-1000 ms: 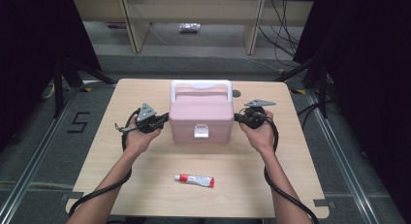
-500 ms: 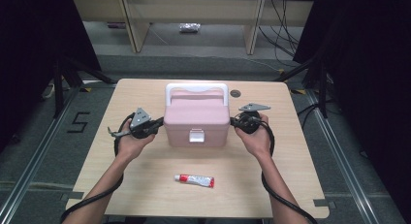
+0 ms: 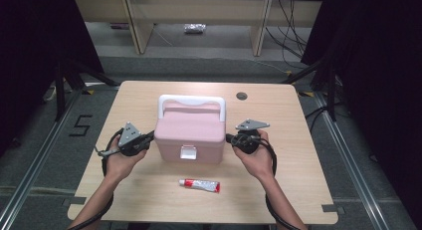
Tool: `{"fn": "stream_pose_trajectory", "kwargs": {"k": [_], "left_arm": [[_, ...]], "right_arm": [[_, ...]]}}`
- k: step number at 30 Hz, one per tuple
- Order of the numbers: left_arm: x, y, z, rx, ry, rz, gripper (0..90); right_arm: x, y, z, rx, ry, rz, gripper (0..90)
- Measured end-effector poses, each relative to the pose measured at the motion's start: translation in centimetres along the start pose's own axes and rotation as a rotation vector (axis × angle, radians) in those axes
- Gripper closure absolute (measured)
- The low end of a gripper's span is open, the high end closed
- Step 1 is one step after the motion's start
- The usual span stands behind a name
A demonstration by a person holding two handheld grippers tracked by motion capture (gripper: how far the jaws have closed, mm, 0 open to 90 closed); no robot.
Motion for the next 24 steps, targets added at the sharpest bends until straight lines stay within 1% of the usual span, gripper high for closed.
{"fn": "stream_pose_trajectory", "kwargs": {"k": [1,3,4,6,8,9,10,11,12,13,14,16,17,18,19,20,21,22,23,24], "left_arm": [[0.0,0.0,0.0,0.003,-0.003,0.010,89.7],[0.1,-0.1,-0.1,-0.002,-0.004,0.004,89.7],[0.1,0.0,-0.1,0.002,-0.003,0.010,89.7],[0.1,0.0,-0.1,-0.002,-0.001,0.002,89.7],[0.1,0.0,-0.1,0.005,-0.002,0.006,89.6],[0.1,-0.1,-0.2,0.007,-0.006,0.003,89.5],[0.2,-0.1,-0.2,0.009,-0.014,0.007,89.2],[0.2,-0.2,-0.4,0.000,-0.012,0.007,86.7],[0.3,-0.4,-0.6,-0.010,-0.014,0.004,82.3],[0.4,-0.5,-0.8,-0.013,-0.027,0.015,78.1],[0.6,-0.8,-1.0,-0.019,-0.038,0.018,73.0],[1.0,-1.6,-1.5,-0.029,-0.055,0.031,63.3],[1.1,-2.0,-1.8,-0.032,-0.074,0.045,58.9],[1.2,-2.5,-2.0,-0.025,-0.092,0.059,55.3],[1.2,-3.0,-2.1,-0.022,-0.109,0.070,52.3],[1.2,-3.5,-2.3,-0.026,-0.122,0.079,49.7],[1.2,-3.5,-2.3,-0.026,-0.122,0.079,47.4],[1.0,-4.5,-2.5,-0.018,-0.154,0.108,45.0],[0.8,-5.0,-2.5,-0.013,-0.167,0.115,43.2],[0.5,-5.4,-2.4,-0.002,-0.180,0.130,41.9]], "right_arm": [[0.0,0.1,-0.4,-0.013,0.014,0.009,90.0],[0.1,0.0,-0.4,-0.006,0.004,-0.002,90.0],[0.0,0.0,-0.3,-0.002,-0.008,-0.003,90.0],[0.0,0.1,-0.3,-0.007,-0.011,0.005,90.0],[0.0,0.1,-0.3,-0.010,-0.012,0.006,90.0],[0.0,0.1,-0.4,-0.014,0.008,0.008,90.0],[0.0,0.1,-0.4,-0.017,0.007,0.008,90.0],[0.1,0.1,-0.4,-0.020,0.004,0.008,90.0],[0.1,0.1,-0.1,-0.005,-0.006,0.011,90.0],[0.1,-0.1,0.0,0.003,-0.009,0.011,89.1],[0.2,-0.3,0.1,0.022,-0.012,0.003,87.6],[0.5,-0.7,0.4,0.032,0.003,0.012,85.1],[0.6,-0.8,0.5,0.034,-0.014,0.016,84.1],[0.8,-1.0,0.7,0.038,-0.024,0.007,82.9],[1.0,-1.2,0.8,0.057,-0.032,0.004,81.6],[1.3,-1.3,0.7,0.045,-0.005,0.001,80.4],[1.4,-1.4,0.9,0.053,-0.026,-0.001,79.4],[1.6,-1.5,0.9,0.063,-0.010,0.001,78.0],[1.7,-1.6,1.1,0.076,-0.034,0.002,77.3],[2.1,-1.7,0.8,0.056,0.017,-0.012,76.4]]}}
Point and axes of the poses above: each handheld gripper's, and its own axes: y roughly forward along the jaws, x roughly out of its underside, z roughly to its right, the point moved 7 cm from there along y, roughly forward along the jaws, and after that the axes turned 15 degrees about -z, right-handed, at the moved point
